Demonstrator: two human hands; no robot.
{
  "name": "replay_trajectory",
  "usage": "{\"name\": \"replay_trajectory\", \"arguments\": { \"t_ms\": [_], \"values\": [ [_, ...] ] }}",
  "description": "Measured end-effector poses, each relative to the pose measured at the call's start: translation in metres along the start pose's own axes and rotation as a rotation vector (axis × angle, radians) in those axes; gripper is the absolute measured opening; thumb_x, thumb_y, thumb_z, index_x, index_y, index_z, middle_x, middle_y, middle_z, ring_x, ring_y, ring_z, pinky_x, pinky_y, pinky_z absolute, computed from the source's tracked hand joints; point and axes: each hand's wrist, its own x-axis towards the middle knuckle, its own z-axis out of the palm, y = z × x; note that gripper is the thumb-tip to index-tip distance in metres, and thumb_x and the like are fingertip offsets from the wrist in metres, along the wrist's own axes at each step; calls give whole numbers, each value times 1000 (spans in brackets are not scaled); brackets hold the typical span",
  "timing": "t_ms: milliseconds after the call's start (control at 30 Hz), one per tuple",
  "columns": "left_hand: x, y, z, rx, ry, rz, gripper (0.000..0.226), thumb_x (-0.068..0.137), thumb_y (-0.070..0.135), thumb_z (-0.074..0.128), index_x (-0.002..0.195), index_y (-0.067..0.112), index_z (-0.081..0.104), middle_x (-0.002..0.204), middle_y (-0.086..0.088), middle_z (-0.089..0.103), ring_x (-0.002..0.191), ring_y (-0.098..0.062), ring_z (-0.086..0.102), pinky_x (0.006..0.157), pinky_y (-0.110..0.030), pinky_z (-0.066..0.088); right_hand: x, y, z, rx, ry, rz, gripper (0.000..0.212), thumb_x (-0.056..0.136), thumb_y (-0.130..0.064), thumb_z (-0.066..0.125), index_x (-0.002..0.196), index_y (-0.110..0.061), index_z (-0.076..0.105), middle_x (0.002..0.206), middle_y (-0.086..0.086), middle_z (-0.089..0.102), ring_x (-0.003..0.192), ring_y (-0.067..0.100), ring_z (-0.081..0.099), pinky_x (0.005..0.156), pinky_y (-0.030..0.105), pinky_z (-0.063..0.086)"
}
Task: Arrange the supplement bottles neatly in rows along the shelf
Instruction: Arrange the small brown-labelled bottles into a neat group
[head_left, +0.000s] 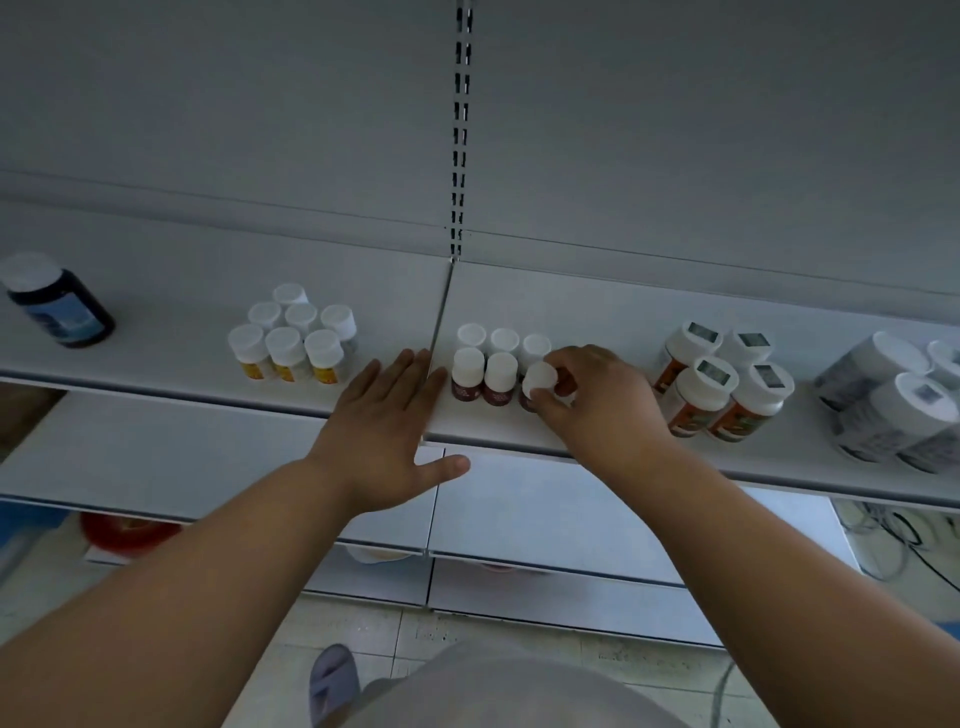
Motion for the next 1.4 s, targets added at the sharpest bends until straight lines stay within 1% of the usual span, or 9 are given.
{"name": "replay_trajectory", "arguments": {
  "t_ms": [267,400,633,767,833,933,1100,1267,1400],
  "values": [
    [0,0,-1,17,-13,-3,113,73,90,-4,159,17,1,167,-6,-3,153,-20,-9,124,-43,-2,-3,-3,10,-50,82,-28,45,84,-33,68,124,-14,57,116,6,55,101,27,57,79,37,51],
    [1,0,2,-4,5,6,115,71,91,-8,159,18,4,167,-6,-2,153,-20,-8,124,-44,-1,2,-12,13,-177,204,-208,36,79,-32,71,111,-16,68,110,8,59,102,32,52,83,42,47],
    [0,-2,-4,-31,-53,41,111,74,89,-3,158,16,-5,166,-10,-11,152,-22,-17,122,-45,-10,1,-28,29,-300,260,-163,23,75,-33,77,86,-13,71,88,0,71,101,27,49,79,38,41],
    [2,-3,-10,-15,-108,55,111,73,87,-1,156,14,-12,165,-11,-17,151,-24,-21,122,-46,-10,-1,-32,26,-221,316,-159,20,74,-28,77,87,-15,68,89,-1,70,100,24,48,78,36,40],
    [1,-4,-10,-1,-122,65,114,70,87,-3,157,14,-11,165,-11,-16,151,-24,-20,122,-46,-10,-6,-41,13,-24,341,-55,17,78,-27,72,92,-18,66,95,-4,66,96,18,53,77,27,41],
    [1,-4,-6,28,-92,60,109,76,86,4,157,15,-9,165,-11,-14,151,-24,-18,122,-47,-8,-15,-53,-11,662,273,239,9,85,-18,67,91,-24,63,90,-8,66,81,3,62,71,13,44],
    [3,-3,-5,62,-98,38,111,71,87,-1,157,17,-8,166,-8,-13,152,-23,-15,123,-44,-8,-29,-68,-40,1716,58,335,16,81,-12,67,94,-4,66,85,10,71,78,22,68,78,42,52],
    [4,-2,-5,54,-109,22,115,70,92,0,158,18,-7,166,-7,-11,152,-21,-16,123,-44,-6,-41,-73,-50,2077,-273,334,49,59,-24,89,95,-1,64,103,21,67,82,25,65,68,33,56],
    [3,0,-6,48,-109,24,114,69,90,-1,158,19,-8,166,-7,-10,152,-21,-16,123,-43,-7,-47,-74,-52,2183,-441,249,36,73,-27,80,88,-6,57,88,14,63,58,15,60,51,25,51]
  ]
}}
